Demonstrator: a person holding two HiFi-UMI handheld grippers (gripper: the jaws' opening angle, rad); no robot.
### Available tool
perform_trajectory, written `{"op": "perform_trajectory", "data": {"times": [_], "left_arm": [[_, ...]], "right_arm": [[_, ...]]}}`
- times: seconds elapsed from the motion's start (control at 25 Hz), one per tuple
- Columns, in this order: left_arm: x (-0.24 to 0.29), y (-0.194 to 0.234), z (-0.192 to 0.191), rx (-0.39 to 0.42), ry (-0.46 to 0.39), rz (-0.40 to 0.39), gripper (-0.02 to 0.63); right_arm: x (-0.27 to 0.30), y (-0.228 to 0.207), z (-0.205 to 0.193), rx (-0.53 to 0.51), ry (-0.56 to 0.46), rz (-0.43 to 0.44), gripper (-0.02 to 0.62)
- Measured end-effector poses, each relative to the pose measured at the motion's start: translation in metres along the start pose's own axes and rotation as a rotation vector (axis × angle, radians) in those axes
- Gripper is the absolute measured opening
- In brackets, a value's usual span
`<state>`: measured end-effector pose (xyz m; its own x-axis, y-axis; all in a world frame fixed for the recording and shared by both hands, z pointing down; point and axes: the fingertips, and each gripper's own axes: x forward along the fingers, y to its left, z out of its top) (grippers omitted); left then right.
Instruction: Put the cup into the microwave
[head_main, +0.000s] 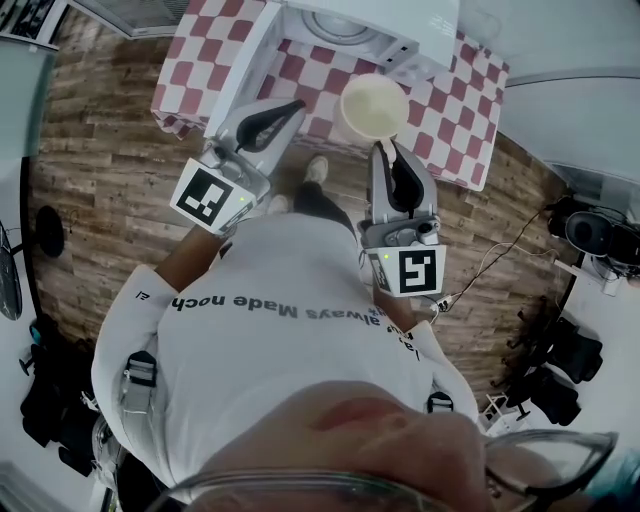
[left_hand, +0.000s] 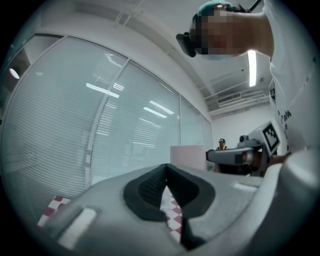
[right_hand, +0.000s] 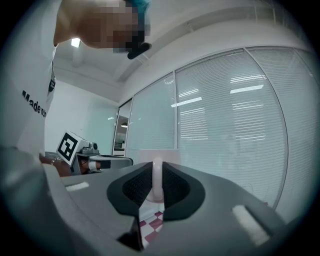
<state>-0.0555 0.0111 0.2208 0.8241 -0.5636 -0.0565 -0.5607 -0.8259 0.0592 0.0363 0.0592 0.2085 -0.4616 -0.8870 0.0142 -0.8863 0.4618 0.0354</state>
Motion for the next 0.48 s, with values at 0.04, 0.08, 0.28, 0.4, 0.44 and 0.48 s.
{"op": "perform_trajectory", "data": {"times": [0.04,0.08,0.28,0.4,0.44,0.48], "left_arm": [[0.01,0.003,0.0,0.0,-0.001,0.001,0.003],[0.02,0.006,0.001,0.001,-0.002,0.003,0.003],[0.07,0.017,0.003,0.007,-0.004,0.017,0.003],[0.097,0.022,0.004,0.01,-0.008,0.021,0.003],[0.107,0.023,0.003,0.011,-0.007,0.022,0.003],[0.116,0.025,0.002,0.01,-0.004,0.024,0.003]], "right_arm": [[0.004,-0.011,0.0,-0.001,-0.002,0.0,0.04],[0.008,-0.022,0.001,-0.003,-0.003,0.0,0.04],[0.025,-0.074,0.002,-0.009,-0.006,0.01,0.04],[0.034,-0.099,0.001,-0.008,-0.008,0.022,0.04],[0.037,-0.108,0.001,-0.006,-0.009,0.023,0.04],[0.039,-0.117,0.0,-0.004,-0.009,0.023,0.04]]}}
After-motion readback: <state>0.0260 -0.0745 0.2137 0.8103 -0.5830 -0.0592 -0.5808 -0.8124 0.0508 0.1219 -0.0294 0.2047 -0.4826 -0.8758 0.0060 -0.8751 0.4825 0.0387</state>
